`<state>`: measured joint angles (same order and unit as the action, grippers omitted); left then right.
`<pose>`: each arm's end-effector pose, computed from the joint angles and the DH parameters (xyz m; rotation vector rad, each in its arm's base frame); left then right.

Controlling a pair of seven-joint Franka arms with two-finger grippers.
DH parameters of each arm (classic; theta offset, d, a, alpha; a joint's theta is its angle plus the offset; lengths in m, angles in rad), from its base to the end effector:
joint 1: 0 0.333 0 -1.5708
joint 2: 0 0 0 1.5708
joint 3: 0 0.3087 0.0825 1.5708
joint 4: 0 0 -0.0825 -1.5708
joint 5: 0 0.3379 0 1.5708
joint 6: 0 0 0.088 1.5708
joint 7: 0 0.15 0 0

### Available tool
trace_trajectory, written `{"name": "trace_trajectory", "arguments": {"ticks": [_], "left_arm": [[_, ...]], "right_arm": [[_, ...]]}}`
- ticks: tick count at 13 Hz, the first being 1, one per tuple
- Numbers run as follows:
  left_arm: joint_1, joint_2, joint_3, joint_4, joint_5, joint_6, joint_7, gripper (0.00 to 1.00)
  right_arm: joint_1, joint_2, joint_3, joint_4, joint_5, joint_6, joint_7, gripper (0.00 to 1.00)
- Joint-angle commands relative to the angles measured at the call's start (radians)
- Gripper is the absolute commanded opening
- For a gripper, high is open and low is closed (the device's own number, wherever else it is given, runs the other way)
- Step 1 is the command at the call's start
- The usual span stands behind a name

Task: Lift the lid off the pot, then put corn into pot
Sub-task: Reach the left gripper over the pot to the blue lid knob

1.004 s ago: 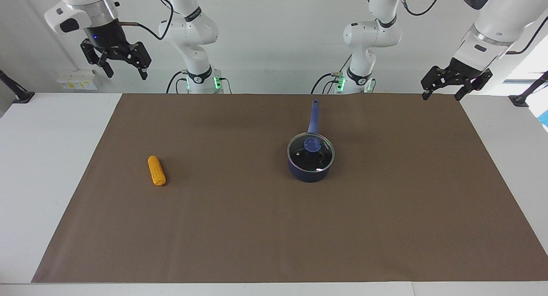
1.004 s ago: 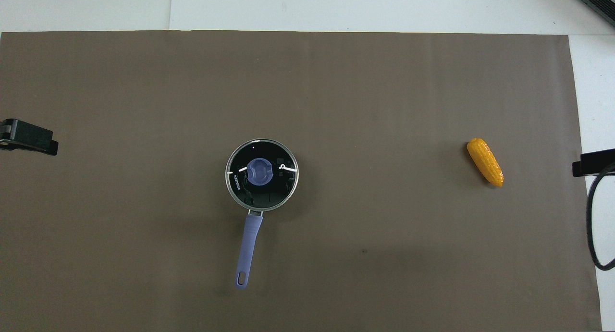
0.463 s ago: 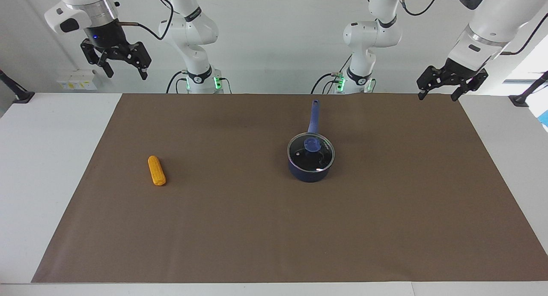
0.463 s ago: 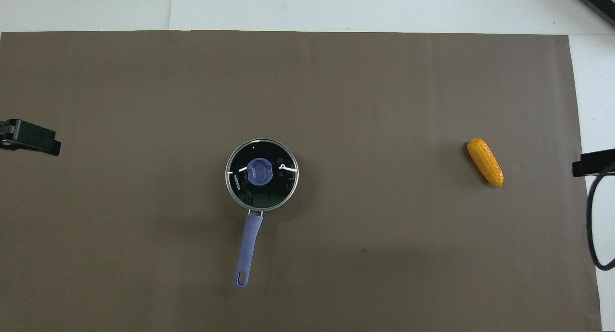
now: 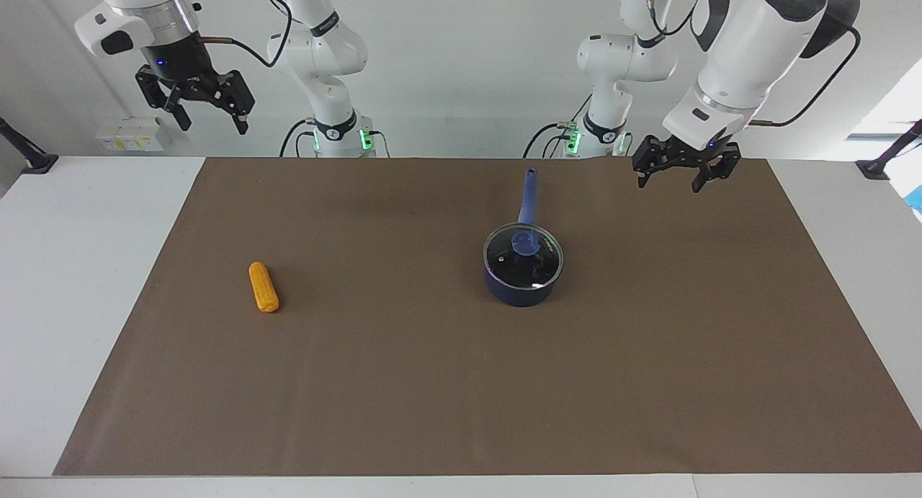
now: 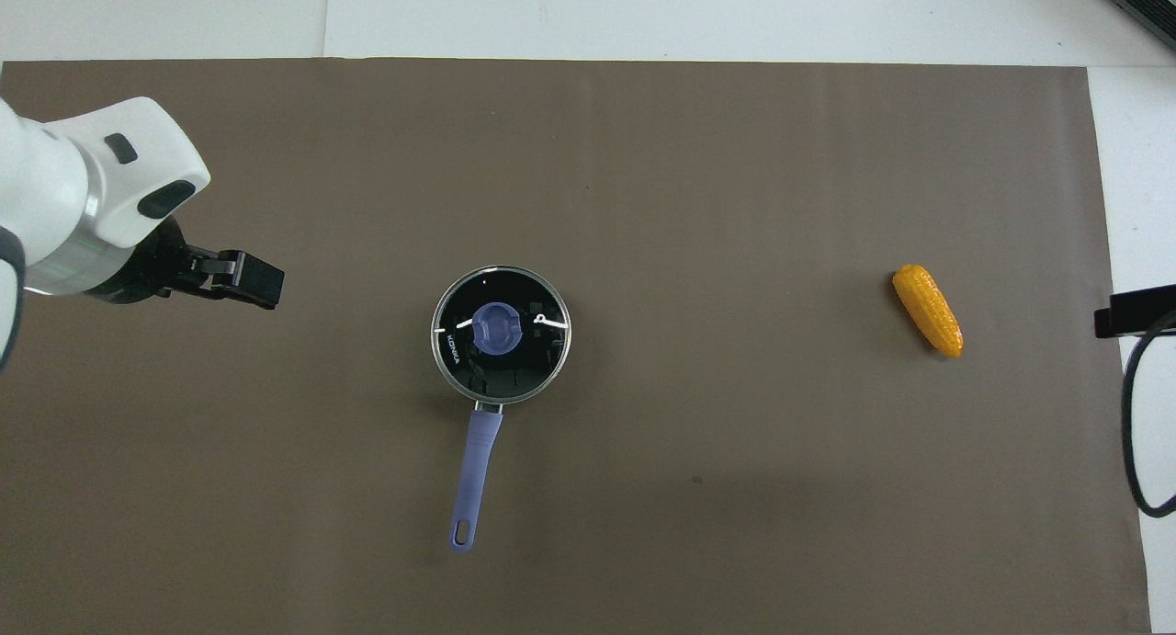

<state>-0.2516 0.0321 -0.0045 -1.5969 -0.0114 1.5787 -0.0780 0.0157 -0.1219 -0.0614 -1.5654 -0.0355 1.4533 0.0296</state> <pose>0.4976 -0.1320 0.5474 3.1252 -0.2784 -0.0808 0.4577 -0.0286 0.6250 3.1113 -0.1233 0.0145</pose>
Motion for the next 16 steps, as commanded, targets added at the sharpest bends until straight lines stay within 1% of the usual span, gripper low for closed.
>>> {"name": "trace_trajectory", "arguments": {"ticks": [1,4,7,8,13,16], "left_arm": [[-0.066,-0.014,0.014,-0.069,-0.007,0.075,-0.075,1.00],[-0.113,0.006,0.014,-0.116,-0.007,0.148,-0.126,1.00],[-0.178,0.012,0.014,-0.193,-0.007,0.251,-0.209,1.00],[-0.196,0.031,0.014,-0.205,-0.009,0.283,-0.238,1.00],[-0.313,0.141,0.015,-0.202,-0.007,0.404,-0.419,1.00],[-0.353,0.175,0.015,-0.204,-0.006,0.452,-0.494,1.00]], "right_arm": [[-0.008,-0.005,0.006,-0.001,-0.007,-0.007,-0.022,1.00],[-0.008,-0.007,0.006,-0.001,-0.007,-0.007,-0.022,1.00],[-0.008,-0.007,0.006,-0.001,-0.007,-0.007,-0.022,1.00],[-0.008,-0.007,0.006,-0.001,-0.007,-0.005,-0.022,1.00],[-0.008,-0.007,0.006,-0.001,-0.007,-0.005,-0.022,1.00],[-0.008,-0.007,0.006,-0.001,-0.007,-0.007,-0.022,1.00]]}}
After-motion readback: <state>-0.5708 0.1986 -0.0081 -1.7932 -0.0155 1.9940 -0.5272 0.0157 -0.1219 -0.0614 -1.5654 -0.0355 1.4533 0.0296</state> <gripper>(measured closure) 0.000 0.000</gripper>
